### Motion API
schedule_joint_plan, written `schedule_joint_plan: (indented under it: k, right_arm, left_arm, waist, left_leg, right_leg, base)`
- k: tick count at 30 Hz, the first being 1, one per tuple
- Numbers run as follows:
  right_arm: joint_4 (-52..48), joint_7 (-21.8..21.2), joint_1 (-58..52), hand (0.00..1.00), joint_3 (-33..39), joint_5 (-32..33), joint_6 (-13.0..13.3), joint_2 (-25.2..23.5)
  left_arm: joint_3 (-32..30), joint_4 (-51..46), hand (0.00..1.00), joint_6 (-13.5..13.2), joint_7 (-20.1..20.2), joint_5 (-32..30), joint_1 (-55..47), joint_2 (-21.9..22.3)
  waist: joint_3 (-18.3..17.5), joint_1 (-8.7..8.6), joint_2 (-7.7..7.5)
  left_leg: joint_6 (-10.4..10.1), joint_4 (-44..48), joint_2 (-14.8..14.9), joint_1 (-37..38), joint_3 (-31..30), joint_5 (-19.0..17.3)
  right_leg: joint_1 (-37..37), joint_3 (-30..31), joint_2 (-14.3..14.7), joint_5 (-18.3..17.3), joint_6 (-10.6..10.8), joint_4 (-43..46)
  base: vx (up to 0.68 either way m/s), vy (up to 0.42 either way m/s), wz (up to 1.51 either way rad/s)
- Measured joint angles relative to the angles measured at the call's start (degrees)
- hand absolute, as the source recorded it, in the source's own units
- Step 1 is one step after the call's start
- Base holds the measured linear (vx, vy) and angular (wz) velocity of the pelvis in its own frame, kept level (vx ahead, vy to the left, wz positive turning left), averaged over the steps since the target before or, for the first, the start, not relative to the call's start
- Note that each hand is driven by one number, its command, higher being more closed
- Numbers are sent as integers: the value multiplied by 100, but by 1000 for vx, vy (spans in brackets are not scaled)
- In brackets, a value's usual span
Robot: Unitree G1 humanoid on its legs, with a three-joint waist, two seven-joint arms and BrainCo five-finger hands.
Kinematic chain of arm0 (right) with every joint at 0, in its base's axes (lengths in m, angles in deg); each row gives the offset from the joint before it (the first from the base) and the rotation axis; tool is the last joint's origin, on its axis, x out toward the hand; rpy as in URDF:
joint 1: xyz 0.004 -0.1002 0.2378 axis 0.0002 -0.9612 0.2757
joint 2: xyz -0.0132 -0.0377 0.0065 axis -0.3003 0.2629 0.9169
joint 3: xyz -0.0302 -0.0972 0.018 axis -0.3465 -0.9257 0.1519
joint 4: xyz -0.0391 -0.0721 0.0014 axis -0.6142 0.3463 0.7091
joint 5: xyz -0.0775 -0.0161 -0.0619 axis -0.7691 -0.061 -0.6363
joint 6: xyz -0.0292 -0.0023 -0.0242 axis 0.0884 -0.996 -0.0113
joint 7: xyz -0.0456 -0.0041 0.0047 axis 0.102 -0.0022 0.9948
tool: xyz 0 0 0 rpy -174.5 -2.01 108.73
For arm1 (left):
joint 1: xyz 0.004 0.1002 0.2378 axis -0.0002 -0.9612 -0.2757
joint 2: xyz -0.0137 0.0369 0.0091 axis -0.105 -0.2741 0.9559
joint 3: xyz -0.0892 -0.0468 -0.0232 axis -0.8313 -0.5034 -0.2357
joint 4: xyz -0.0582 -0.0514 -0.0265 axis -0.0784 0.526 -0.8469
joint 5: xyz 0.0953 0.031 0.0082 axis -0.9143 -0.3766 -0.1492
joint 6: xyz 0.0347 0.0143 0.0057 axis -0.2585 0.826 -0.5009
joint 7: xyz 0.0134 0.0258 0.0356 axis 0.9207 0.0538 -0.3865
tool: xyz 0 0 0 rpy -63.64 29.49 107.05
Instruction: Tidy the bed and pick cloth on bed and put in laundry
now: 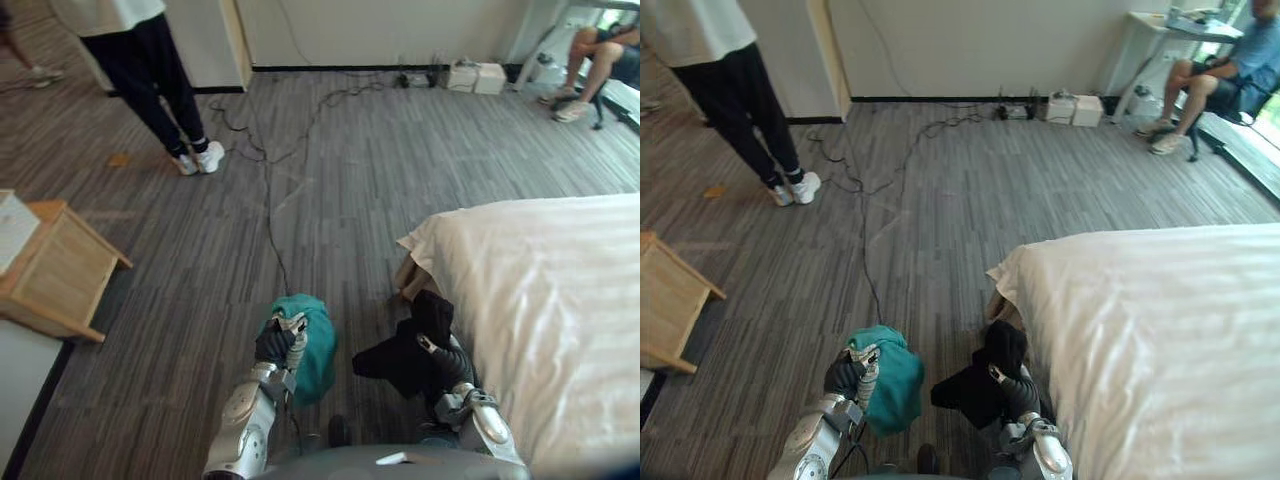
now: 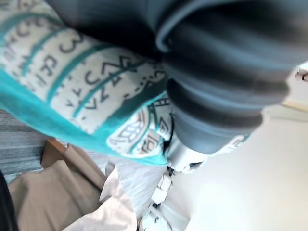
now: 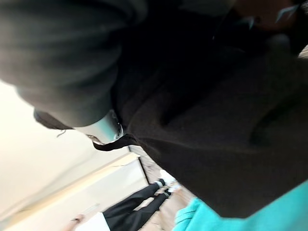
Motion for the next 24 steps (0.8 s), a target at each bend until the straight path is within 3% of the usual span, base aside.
schedule_joint_plan:
  k: [1,5,6,12,16,19,21,24]
  right_arm:
    - [78,-26,13,100,102,47,4,11]
    - [93,-60,12,100,344,126,49,39]
    - [125,-324,-58,100,458,155,119,-223]
    - [125,-315,-68,100,441,155,119,-220]
    - [105,-192,-117,100,325,184,117,-203]
    - [-81,-88,-190,100,273,301,67,-149]
    - [-311,-84,-181,100,249,398,14,62]
    - [-446,-94,-149,100,185,429,-19,318]
  left_arm:
    - [-1,91,100,30,2,64,-7,-5]
    - [175,134,100,86,77,112,-192,81]
    - [174,181,100,84,425,103,-380,31]
    - [174,181,100,66,404,108,-407,31]
    - [225,180,100,-134,129,119,-582,53]
    - [262,171,100,-447,-220,207,-673,96]
    - [171,170,100,-640,-463,407,-723,192]
    - [39,164,100,-851,-706,586,-839,281]
  waist:
    - [18,9,-31]
    - [-38,73,144]
    - [-133,99,17]
    - [-133,105,18]
    - [-151,146,23]
    - [-33,241,24]
    - [187,286,125]
    - [246,314,268]
  left_leg:
    - [-65,-120,-67,42,-87,29]
    - [-178,-441,97,150,-130,183]
    - [-267,-454,206,232,-140,141]
    - [-295,-454,225,254,-74,119]
    - [-362,-417,284,268,102,-30]
    - [-499,1144,447,-418,404,-803]
    - [-765,3135,780,-1185,764,-1065]
    - [-817,3435,826,-1219,841,-1099]
  right_leg:
    - [86,37,-21,-121,-14,-171]
    - [118,-83,154,-67,-89,-428]
    - [507,-134,351,45,-186,-950]
    - [515,-85,363,53,-192,-978]
    - [609,-24,419,153,-208,-1195]
    - [667,1,428,193,-219,-1243]
    - [904,-3,498,173,-234,-1253]
    - [1107,-9,499,125,-229,-1316]
  base:
    - [40,-149,33]
    - [30,-116,7]
    - [0,0,0]
    - [0,0,-4]
    - [2,-12,-19]
    - [47,-13,-10]
    - [15,0,-1]
    - [37,41,9]
